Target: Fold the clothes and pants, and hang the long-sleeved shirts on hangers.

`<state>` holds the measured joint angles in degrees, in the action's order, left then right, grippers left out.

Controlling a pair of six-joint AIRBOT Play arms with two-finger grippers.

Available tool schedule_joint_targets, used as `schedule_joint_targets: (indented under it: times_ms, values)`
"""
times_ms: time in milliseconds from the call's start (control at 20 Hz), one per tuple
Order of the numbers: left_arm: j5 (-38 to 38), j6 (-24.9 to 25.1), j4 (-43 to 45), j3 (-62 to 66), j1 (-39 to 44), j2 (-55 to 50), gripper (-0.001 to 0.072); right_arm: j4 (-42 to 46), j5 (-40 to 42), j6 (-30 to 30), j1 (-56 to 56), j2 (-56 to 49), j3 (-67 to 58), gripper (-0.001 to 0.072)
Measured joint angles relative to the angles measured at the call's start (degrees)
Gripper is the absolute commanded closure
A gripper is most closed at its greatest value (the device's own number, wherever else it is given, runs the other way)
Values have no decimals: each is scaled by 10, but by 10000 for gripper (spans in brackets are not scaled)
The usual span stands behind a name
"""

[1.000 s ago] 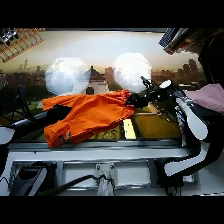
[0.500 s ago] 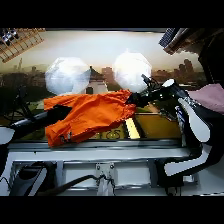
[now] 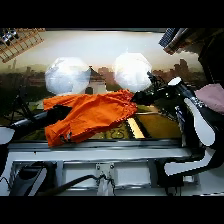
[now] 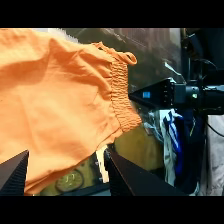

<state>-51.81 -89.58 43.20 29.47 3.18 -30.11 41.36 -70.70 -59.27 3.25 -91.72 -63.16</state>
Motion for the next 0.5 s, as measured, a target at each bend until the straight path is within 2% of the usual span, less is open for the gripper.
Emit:
schedule_joint_targets:
  times_ms: [200, 500]
  values:
    - [0, 0, 0, 0, 0, 0, 205, -1, 0, -1, 2, -22, 1, 52]
    - [0, 0, 0, 0, 0, 0, 205, -60, 1, -2, -9, -51, 1, 57]
